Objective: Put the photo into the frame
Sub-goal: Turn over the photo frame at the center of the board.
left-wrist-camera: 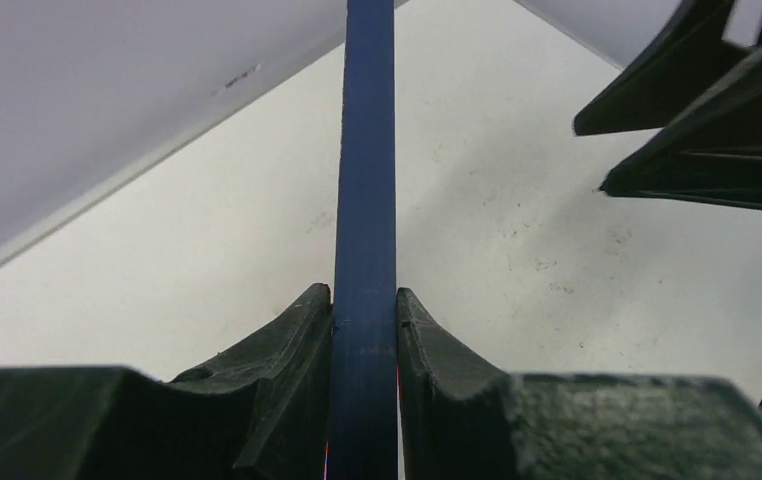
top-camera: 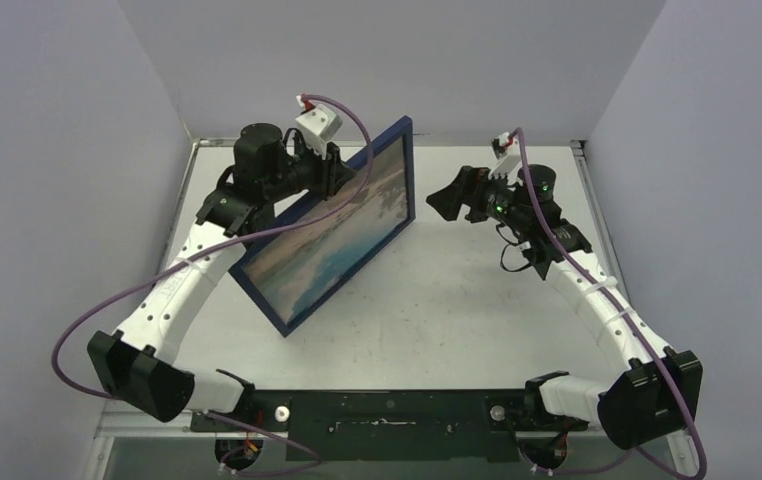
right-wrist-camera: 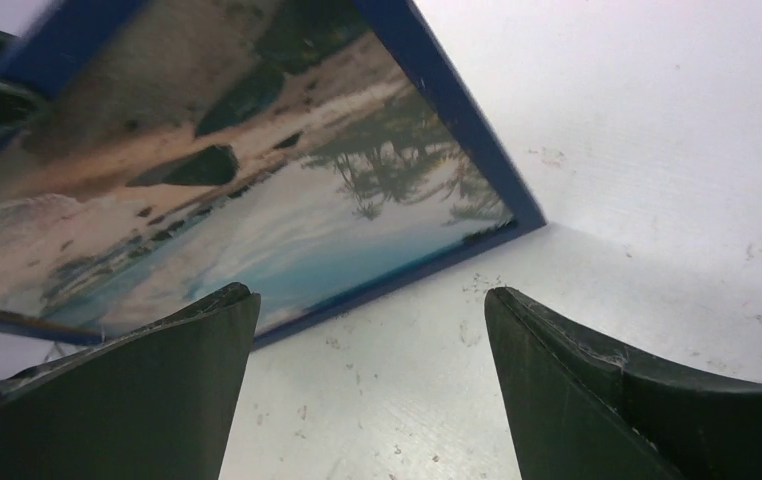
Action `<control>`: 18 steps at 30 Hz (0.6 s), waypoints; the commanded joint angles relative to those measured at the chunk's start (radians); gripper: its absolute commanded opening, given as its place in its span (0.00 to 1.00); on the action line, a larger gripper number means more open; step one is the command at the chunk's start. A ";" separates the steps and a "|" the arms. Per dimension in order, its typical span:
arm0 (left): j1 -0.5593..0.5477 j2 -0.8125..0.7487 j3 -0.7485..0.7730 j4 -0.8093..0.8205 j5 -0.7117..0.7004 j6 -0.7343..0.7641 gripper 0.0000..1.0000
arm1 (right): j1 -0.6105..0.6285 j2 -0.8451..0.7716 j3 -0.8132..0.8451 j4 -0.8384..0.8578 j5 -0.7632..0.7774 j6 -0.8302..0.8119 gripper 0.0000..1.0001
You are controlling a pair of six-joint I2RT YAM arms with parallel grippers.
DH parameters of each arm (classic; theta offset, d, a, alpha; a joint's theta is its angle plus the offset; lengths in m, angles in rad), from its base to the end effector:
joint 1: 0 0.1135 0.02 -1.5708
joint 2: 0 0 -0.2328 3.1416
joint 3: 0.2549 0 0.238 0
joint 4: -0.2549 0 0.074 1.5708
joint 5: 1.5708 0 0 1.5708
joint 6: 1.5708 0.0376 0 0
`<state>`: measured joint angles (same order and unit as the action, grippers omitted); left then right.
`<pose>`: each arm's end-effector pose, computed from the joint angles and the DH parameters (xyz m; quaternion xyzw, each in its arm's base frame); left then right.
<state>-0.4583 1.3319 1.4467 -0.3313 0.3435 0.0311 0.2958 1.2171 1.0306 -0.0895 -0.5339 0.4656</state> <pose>0.2578 -0.1413 0.4022 0.2899 0.7191 -0.2610 0.5751 0.2614 0.0997 0.3192 -0.0933 0.7801 0.4115 0.4619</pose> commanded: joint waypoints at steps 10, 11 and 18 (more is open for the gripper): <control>0.207 0.258 0.111 0.029 0.076 -0.168 0.00 | -0.006 -0.078 0.098 -0.097 0.092 0.006 0.85; 0.215 0.268 0.110 0.037 0.075 -0.174 0.00 | -0.006 -0.076 0.098 -0.098 0.090 0.007 0.85; 0.234 0.335 0.052 0.105 -0.001 -0.156 0.00 | -0.006 -0.034 0.101 -0.111 0.060 0.044 0.85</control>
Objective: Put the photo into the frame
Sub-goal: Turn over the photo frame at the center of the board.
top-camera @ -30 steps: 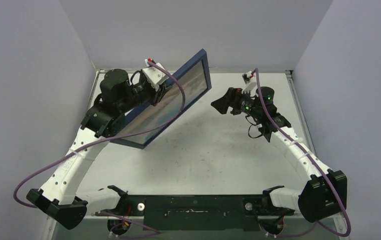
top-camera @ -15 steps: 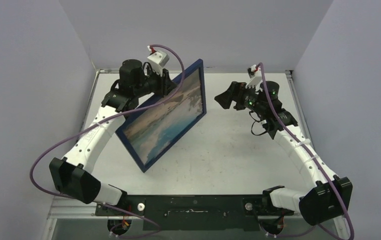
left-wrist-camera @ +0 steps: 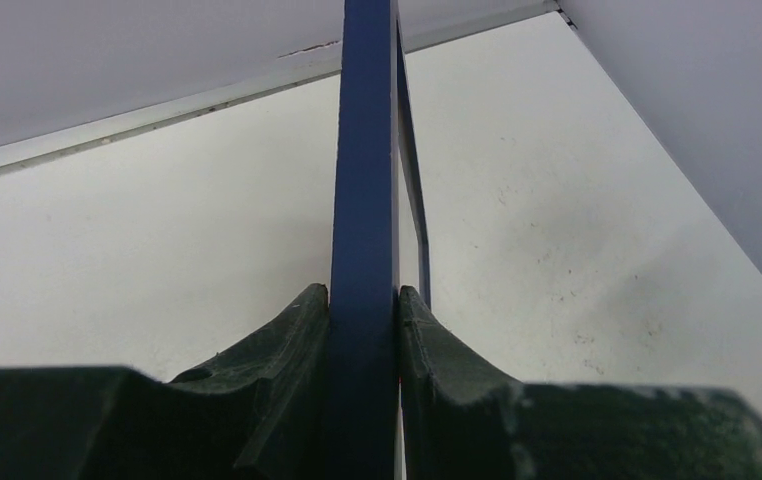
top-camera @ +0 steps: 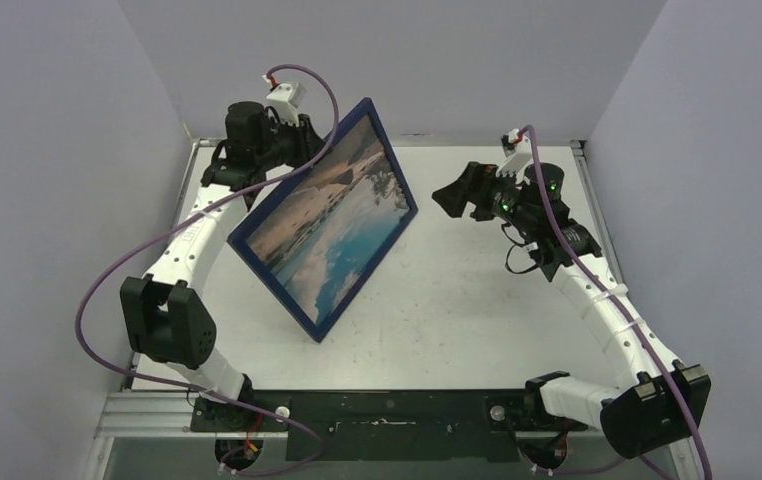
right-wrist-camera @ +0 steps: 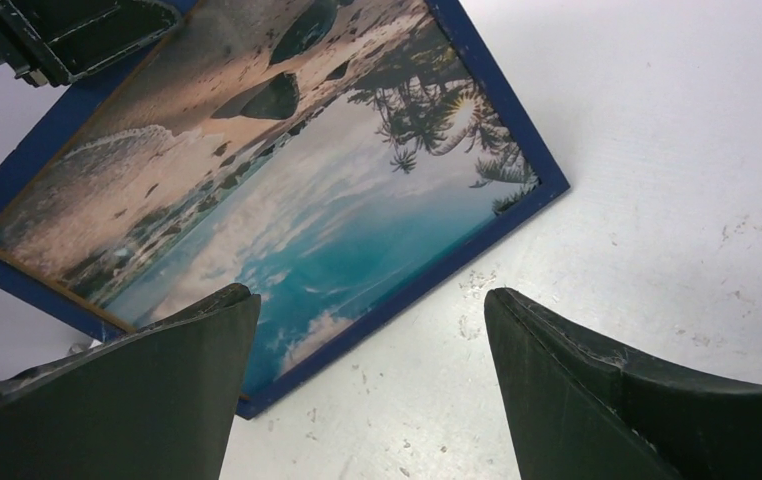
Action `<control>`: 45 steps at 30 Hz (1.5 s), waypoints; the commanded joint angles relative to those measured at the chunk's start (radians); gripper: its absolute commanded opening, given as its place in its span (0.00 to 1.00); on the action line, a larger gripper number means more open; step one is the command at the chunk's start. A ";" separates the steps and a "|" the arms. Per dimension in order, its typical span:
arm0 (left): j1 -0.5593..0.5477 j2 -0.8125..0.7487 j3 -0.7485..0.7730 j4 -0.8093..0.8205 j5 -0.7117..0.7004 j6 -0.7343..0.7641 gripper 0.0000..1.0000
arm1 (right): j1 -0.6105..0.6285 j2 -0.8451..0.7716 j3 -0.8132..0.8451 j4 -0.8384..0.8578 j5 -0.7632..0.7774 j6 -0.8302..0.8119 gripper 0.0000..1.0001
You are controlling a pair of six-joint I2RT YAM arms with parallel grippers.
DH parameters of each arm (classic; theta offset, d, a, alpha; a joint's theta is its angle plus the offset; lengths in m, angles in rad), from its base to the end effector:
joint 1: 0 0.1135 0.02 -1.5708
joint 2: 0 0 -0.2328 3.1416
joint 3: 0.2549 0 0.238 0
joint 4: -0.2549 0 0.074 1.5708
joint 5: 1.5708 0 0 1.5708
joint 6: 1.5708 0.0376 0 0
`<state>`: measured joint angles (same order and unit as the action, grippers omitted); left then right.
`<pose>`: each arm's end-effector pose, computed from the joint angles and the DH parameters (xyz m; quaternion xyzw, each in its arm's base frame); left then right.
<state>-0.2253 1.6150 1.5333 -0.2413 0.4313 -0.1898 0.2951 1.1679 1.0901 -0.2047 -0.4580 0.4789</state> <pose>0.3545 -0.0974 0.3528 0.1391 0.7905 -0.2875 0.5226 0.2501 0.0934 0.3396 -0.0643 0.7880 0.3888 0.4731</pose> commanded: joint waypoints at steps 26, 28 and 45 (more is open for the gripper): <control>0.034 0.205 -0.389 0.198 -0.186 -0.060 0.04 | 0.044 0.286 -0.033 -0.164 0.237 0.054 0.86; 0.029 0.215 -0.398 0.191 -0.181 -0.055 0.07 | 0.059 0.308 -0.056 -0.143 0.238 0.063 0.86; 0.103 0.144 -0.370 0.107 -0.172 -0.007 0.97 | 0.087 0.415 0.031 -0.141 0.256 0.038 0.86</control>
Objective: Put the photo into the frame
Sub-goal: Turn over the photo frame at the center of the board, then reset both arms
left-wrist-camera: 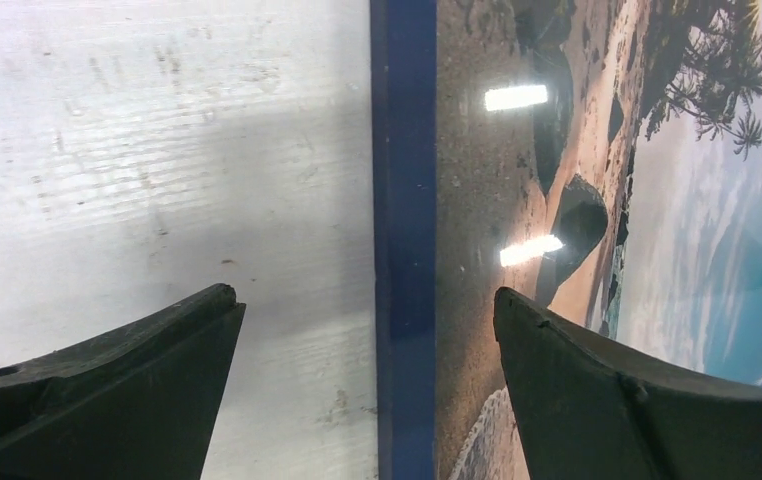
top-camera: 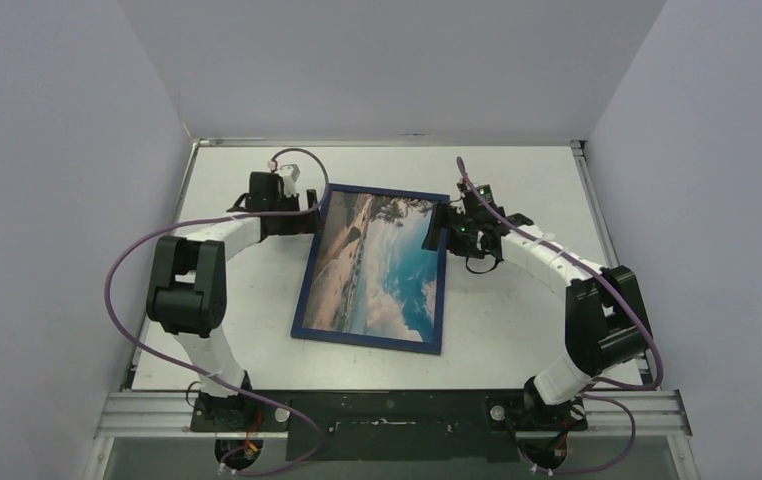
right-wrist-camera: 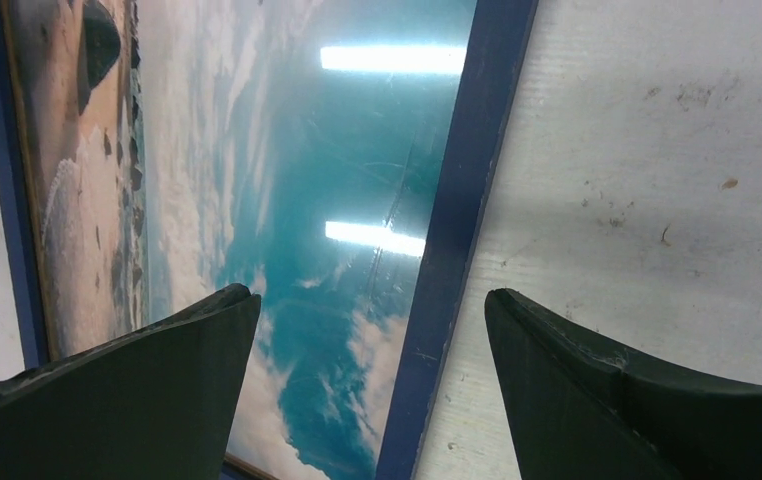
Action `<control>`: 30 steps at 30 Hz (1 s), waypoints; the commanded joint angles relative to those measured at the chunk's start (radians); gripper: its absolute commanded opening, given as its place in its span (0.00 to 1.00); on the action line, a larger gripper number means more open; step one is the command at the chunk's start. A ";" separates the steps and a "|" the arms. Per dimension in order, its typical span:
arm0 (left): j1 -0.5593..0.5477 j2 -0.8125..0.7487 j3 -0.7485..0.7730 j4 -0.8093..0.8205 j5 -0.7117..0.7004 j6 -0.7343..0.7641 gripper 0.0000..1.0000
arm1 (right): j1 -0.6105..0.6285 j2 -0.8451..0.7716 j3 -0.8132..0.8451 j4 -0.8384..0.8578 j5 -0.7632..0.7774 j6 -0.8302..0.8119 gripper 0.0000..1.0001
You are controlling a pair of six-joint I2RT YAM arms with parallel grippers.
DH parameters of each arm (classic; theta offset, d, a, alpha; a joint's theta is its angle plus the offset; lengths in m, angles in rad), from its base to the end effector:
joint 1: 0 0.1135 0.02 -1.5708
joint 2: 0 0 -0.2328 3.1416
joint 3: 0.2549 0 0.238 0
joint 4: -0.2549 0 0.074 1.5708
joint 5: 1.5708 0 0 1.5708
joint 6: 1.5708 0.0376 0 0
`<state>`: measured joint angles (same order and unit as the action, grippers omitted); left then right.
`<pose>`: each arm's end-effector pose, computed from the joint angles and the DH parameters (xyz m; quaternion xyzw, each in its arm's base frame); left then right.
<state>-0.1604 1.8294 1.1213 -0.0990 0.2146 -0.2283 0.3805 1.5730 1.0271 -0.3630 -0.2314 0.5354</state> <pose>0.3641 -0.0670 0.1544 0.0086 0.9235 -0.1691 0.3443 0.2906 0.1255 0.1908 0.0353 0.9395 0.2406 0.2412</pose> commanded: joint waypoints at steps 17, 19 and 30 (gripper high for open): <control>0.304 -0.213 0.024 -0.124 0.138 0.187 0.96 | -0.099 -0.101 -0.010 0.177 0.448 -0.022 0.90; 0.309 -0.242 -0.050 -0.053 0.114 0.157 0.96 | -0.112 -0.104 -0.057 0.209 0.562 0.003 0.90; 0.309 -0.346 -0.426 0.545 0.049 0.061 0.96 | -0.111 -0.097 -0.300 0.646 0.858 -0.160 0.90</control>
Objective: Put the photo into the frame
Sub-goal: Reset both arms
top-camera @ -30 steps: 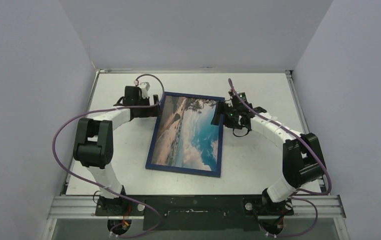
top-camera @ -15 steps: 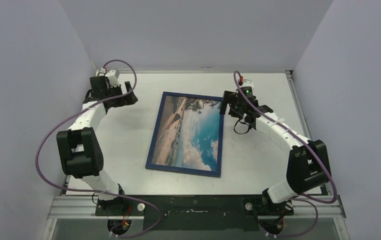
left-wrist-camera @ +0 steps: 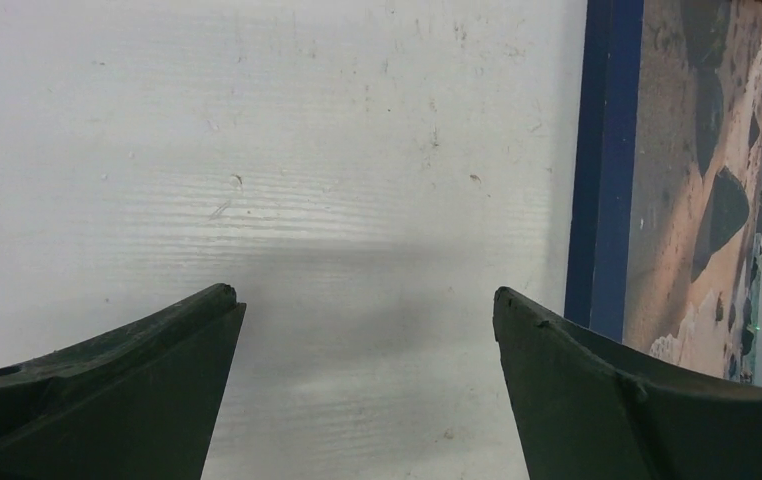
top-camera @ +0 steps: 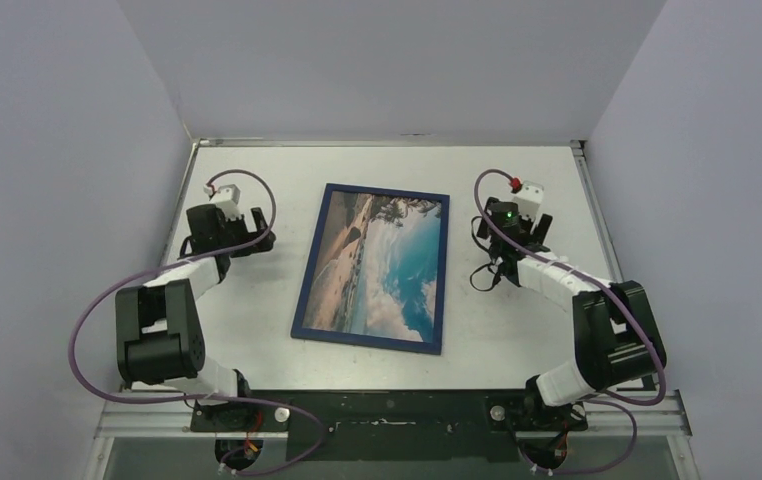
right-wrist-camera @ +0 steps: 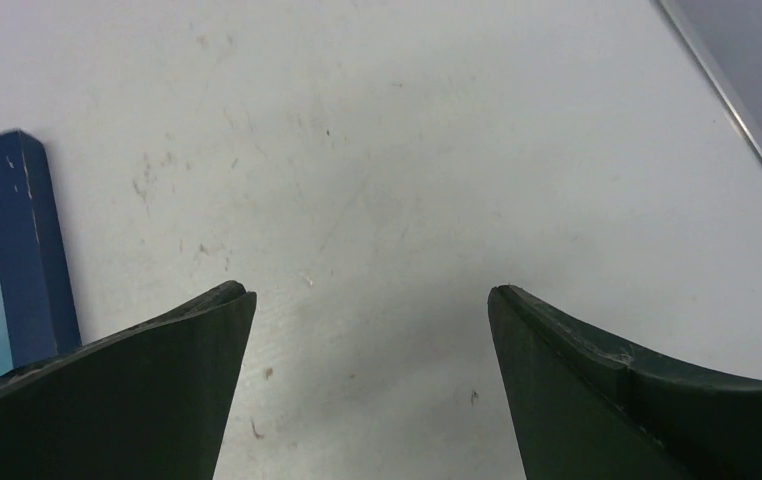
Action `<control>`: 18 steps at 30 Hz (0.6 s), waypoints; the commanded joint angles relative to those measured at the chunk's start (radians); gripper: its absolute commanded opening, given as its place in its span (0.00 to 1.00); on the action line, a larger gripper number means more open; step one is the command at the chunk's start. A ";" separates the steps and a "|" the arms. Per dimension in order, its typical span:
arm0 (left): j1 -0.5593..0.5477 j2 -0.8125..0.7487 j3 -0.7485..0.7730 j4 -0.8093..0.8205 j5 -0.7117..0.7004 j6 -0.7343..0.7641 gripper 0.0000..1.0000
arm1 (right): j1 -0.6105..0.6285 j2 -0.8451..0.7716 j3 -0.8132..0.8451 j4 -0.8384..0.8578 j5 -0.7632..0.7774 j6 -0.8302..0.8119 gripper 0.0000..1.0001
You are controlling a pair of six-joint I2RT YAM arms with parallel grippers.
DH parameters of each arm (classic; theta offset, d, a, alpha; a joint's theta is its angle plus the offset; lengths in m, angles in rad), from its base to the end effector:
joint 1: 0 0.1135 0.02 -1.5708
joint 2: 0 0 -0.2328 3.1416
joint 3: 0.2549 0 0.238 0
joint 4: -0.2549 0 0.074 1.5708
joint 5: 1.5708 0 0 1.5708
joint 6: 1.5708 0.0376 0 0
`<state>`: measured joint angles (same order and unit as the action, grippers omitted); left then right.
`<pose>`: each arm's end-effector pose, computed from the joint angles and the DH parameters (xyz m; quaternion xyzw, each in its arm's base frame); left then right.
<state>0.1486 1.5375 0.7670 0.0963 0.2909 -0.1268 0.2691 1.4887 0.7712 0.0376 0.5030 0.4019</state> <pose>0.3035 0.0345 0.1601 -0.0602 0.8919 -0.1259 0.4303 0.2912 0.0615 0.1721 0.1650 0.8650 -0.0747 0.4680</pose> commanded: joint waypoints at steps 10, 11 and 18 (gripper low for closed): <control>-0.001 -0.104 -0.447 0.875 -0.060 -0.022 0.96 | -0.028 -0.015 -0.247 0.653 0.122 -0.114 0.90; -0.008 -0.115 -0.489 0.941 -0.054 -0.010 0.96 | -0.035 -0.009 -0.257 0.686 0.117 -0.128 0.90; -0.051 -0.072 -0.627 1.222 -0.107 0.025 0.96 | -0.100 0.000 -0.329 0.881 0.021 -0.170 0.90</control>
<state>0.0986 1.4818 0.1253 1.0805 0.2127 -0.1211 0.1970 1.4895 0.4904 0.6956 0.5869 0.2749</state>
